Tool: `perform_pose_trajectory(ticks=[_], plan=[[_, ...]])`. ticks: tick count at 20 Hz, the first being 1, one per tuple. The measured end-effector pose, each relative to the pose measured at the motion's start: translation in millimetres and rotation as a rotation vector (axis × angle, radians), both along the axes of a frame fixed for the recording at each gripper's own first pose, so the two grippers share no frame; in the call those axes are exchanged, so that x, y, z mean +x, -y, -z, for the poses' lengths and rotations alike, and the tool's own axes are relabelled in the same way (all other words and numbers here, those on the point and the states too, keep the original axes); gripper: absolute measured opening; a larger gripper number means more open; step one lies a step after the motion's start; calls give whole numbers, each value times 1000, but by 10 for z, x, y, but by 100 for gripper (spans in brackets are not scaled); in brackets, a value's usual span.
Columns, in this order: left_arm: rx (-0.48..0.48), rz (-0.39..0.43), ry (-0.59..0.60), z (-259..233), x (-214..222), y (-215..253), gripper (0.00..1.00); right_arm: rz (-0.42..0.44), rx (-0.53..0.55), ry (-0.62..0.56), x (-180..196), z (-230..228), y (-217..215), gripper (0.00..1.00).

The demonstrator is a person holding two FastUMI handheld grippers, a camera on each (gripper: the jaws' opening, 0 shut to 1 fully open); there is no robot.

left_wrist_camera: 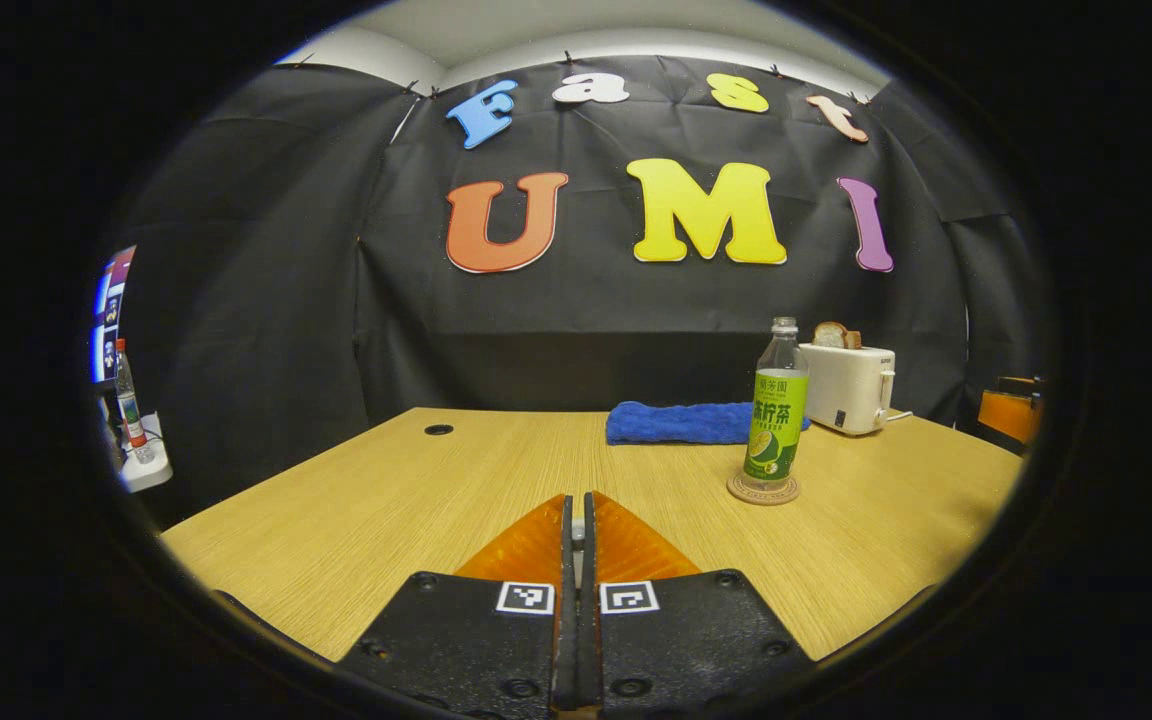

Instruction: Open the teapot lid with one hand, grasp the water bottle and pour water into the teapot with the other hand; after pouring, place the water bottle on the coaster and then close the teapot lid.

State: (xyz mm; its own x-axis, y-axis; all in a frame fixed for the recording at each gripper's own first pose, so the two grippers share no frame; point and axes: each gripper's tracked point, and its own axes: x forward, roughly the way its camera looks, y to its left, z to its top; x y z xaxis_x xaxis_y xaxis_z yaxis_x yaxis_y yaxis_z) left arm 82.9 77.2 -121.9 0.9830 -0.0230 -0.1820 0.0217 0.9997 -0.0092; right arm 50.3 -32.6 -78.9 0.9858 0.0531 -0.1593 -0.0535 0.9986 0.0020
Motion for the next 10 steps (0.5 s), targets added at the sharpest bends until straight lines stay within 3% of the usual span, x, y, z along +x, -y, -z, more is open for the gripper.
perform_pose_trajectory(ticks=[10], plan=[[-3,-23,-34,129,-28,-44,3,-13,-10,8,-6,17,-52,97]])
